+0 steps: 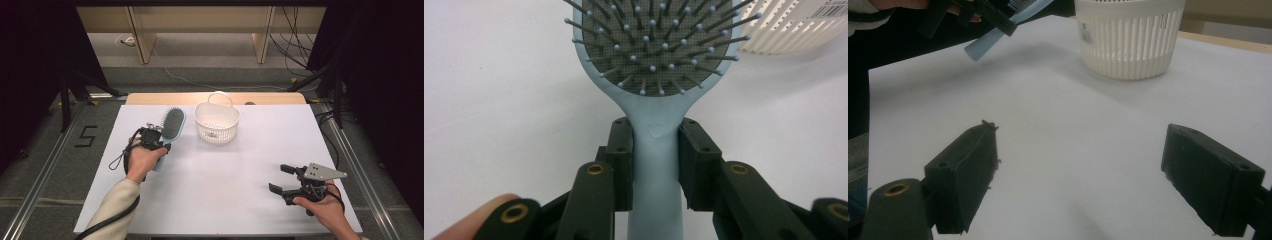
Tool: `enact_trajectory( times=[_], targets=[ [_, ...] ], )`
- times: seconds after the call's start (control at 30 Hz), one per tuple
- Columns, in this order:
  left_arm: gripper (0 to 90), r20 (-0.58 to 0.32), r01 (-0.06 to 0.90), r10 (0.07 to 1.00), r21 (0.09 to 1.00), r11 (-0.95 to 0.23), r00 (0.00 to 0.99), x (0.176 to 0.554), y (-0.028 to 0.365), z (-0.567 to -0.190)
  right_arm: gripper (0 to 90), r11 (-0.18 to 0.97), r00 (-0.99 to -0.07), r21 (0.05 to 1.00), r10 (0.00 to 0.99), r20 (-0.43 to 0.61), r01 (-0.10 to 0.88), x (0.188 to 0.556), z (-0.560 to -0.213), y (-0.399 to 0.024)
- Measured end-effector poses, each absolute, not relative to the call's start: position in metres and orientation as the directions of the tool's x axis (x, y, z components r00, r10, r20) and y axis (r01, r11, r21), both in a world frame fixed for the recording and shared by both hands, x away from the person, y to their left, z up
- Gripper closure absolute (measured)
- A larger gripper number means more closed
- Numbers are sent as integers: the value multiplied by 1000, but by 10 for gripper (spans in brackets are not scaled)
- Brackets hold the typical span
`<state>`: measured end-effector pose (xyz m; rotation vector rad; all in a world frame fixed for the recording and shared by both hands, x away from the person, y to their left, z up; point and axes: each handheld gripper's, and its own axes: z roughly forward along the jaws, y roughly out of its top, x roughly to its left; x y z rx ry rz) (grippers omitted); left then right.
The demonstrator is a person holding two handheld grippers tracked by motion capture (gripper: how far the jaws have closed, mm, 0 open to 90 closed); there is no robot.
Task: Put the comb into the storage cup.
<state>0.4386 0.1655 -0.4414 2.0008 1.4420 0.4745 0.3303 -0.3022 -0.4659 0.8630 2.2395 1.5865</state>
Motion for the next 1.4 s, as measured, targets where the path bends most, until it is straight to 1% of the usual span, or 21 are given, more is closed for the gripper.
enact_trajectory(
  times=[0.47, 1.4],
  targets=[
    [696, -48, 645, 939, 738, -196, 340, 436, 164, -433, 160, 226, -788, 922, 604, 122, 316, 330, -466, -302],
    [696, -61, 571, 939, 807, -153, 339, 433, 163, -424, 159, 225, -787, 922, 604, 121, 314, 330, -466, -303]
  ],
)
